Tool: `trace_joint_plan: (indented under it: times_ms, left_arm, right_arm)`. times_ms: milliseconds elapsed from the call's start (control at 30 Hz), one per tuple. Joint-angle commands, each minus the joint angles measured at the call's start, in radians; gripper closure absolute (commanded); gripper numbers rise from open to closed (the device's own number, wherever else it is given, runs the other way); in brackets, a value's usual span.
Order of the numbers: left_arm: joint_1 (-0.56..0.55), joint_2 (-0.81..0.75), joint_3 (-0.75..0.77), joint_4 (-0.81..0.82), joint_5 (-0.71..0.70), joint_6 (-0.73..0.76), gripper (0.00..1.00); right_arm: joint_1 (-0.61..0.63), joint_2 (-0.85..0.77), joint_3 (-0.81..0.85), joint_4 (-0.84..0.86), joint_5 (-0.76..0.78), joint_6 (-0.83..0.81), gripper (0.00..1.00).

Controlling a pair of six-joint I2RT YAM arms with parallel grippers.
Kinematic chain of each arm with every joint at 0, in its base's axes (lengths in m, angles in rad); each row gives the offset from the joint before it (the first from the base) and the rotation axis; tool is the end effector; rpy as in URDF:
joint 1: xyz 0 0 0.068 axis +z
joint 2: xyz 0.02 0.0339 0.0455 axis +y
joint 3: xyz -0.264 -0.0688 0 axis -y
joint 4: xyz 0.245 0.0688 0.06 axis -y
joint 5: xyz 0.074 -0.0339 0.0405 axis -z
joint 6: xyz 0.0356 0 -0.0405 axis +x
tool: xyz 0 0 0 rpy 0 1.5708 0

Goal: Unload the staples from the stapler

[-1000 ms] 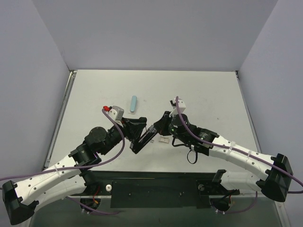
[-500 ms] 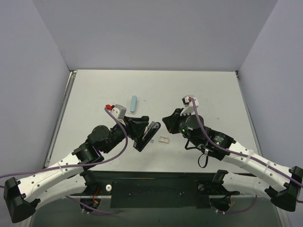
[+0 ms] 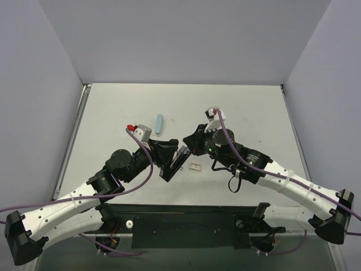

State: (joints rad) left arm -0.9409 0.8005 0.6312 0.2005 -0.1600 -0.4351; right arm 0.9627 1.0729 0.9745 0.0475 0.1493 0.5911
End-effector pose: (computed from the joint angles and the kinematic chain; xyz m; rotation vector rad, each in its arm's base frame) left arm 0.1205 -0.1557 0.3242 0.2750 1.5982 -0.9587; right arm 0.1487 0.2044 0.3755 -0.1984 1.7202 1.0587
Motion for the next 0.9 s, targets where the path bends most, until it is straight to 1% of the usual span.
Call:
trace_joint_plan:
  times_ms: [0, 233, 367, 500, 700, 867]
  left_arm:
    - [-0.001, -0.021, 0.074, 0.135, 0.010, -0.021, 1.00]
    - [-0.001, -0.017, 0.076, 0.134, 0.004, -0.021, 1.00]
    - [-0.001, -0.011, 0.084, 0.139, -0.001, -0.019, 1.00]
    - [-0.001, -0.003, 0.090, 0.146, -0.013, -0.014, 1.00]
    - [-0.001, 0.037, 0.097, 0.194, -0.068, -0.025, 1.00]
    - [0.001, 0.089, 0.134, 0.224, -0.117, -0.008, 1.00]
  right_arm:
    - [0.002, 0.056, 0.052, 0.035, -0.042, 0.007, 1.00]
    - [0.004, 0.121, 0.056, 0.046, -0.086, 0.022, 1.00]
    - [0.002, 0.142, 0.044, 0.028, -0.076, 0.029, 1.00]
    - [0.002, 0.150, -0.003, 0.029, -0.045, 0.035, 1.00]
    - [-0.016, 0.171, -0.074, 0.089, -0.037, 0.027, 1.00]
    - [-0.064, 0.193, -0.111, 0.150, -0.099, 0.030, 1.00]
